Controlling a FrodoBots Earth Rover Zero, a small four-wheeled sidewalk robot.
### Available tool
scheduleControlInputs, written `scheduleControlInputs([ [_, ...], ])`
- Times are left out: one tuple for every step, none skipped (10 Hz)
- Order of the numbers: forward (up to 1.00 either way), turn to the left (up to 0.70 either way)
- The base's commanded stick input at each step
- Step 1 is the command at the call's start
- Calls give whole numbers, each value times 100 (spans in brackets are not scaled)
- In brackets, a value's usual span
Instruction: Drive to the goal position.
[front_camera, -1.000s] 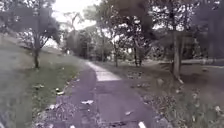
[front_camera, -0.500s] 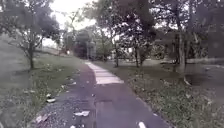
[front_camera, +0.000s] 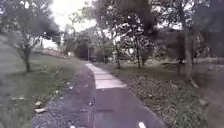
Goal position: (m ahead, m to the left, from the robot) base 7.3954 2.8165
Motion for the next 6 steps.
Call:
scheduleControlInputs([
  [70,2],
  [70,6],
  [70,11],
  [70,14],
  [70,14],
  [70,14],
])
